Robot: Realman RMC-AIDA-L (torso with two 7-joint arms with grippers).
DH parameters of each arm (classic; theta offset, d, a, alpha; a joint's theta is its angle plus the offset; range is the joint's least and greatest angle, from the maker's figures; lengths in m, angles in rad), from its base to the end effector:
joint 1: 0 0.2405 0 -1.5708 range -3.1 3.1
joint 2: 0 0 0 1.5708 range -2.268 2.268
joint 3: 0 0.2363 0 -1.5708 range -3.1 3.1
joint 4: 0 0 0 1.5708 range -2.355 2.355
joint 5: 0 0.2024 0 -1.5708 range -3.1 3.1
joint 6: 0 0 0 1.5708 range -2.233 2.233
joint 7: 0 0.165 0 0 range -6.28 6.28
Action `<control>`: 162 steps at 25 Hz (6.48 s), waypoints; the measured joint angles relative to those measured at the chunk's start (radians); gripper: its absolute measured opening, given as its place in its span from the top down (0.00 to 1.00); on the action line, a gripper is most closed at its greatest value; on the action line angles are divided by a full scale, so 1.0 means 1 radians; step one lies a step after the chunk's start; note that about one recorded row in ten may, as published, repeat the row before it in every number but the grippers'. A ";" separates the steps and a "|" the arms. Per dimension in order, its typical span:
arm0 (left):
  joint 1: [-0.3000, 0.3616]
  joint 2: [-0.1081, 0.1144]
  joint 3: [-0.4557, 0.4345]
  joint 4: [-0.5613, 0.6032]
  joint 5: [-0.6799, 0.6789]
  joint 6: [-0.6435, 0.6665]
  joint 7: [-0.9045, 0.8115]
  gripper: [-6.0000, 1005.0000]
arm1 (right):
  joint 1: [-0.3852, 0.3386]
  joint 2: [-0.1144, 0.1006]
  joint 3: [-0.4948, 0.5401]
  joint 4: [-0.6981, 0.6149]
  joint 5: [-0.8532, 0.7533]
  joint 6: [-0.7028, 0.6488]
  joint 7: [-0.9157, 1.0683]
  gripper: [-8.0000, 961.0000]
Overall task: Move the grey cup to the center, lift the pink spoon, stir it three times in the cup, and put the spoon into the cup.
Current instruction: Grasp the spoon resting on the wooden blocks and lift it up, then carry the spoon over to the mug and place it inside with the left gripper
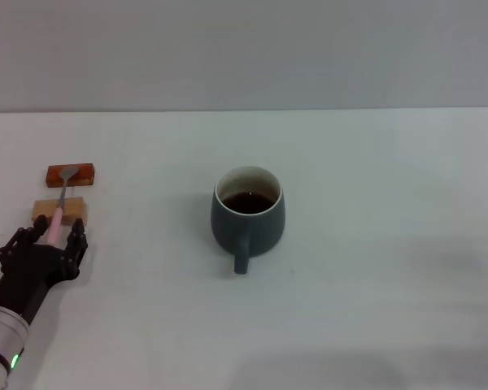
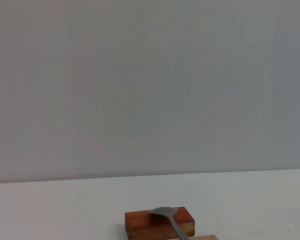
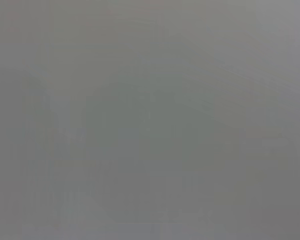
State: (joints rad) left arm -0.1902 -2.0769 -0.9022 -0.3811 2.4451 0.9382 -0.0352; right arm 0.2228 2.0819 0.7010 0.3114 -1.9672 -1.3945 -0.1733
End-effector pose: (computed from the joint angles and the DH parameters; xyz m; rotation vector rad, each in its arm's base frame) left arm -0.3399 0.2842 -0.0439 -1.6833 -0.7194 -0.4941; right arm 0.3266 0.2778 0.0239 -1.3205 0.4143 0.5815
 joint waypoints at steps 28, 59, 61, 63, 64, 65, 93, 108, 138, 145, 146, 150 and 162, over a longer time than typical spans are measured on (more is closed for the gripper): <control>-0.007 0.004 -0.002 -0.007 -0.005 -0.035 -0.003 0.59 | 0.000 -0.002 0.000 0.000 0.000 -0.004 0.000 0.99; -0.002 0.003 -0.012 0.007 -0.013 0.002 -0.001 0.75 | 0.003 -0.002 0.000 0.001 -0.001 0.000 0.000 0.99; -0.002 0.004 -0.017 0.008 -0.018 0.004 -0.001 0.77 | 0.003 -0.002 0.000 0.001 -0.001 0.000 0.000 0.99; -0.003 0.005 -0.016 0.007 -0.019 0.007 -0.001 0.78 | 0.004 -0.002 0.000 0.001 0.002 0.000 0.000 0.99; -0.004 0.005 -0.014 0.007 -0.019 0.008 0.000 0.79 | 0.004 -0.002 0.000 0.002 0.003 0.000 0.000 0.99; -0.005 0.005 -0.013 0.006 -0.018 0.009 0.000 0.80 | 0.004 -0.002 0.000 0.002 0.004 0.000 0.000 0.99; 0.034 0.022 0.006 -0.087 0.023 0.060 0.002 0.86 | 0.001 -0.002 0.007 0.000 0.005 0.000 0.000 0.99; 0.116 0.080 -0.032 -0.321 0.138 -0.048 0.007 0.86 | -0.007 -0.002 0.011 -0.005 0.005 0.002 0.000 0.99; 0.185 0.171 -0.146 -0.767 0.358 -0.462 -0.009 0.86 | -0.027 -0.002 0.012 -0.008 0.019 0.002 0.000 0.99; 0.201 0.189 -0.165 -0.907 0.407 -0.626 -0.004 0.86 | -0.029 -0.002 0.013 -0.009 0.019 0.002 0.000 0.99; 0.201 0.189 -0.165 -0.907 0.407 -0.626 -0.004 0.86 | -0.029 -0.002 0.013 -0.009 0.019 0.002 0.000 0.99; 0.208 0.205 -0.170 -0.959 0.413 -0.670 -0.003 0.85 | -0.031 -0.002 0.019 -0.009 0.019 0.002 0.000 0.99; 0.220 0.222 -0.188 -1.112 0.442 -0.862 0.077 0.86 | -0.036 -0.002 0.043 -0.010 0.019 0.001 0.000 0.99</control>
State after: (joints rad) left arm 0.0296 -1.8553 -1.0898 -1.4934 2.8874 0.0762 0.0421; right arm 0.1869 2.0800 0.7443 0.3009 -1.9479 -1.3930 -0.1734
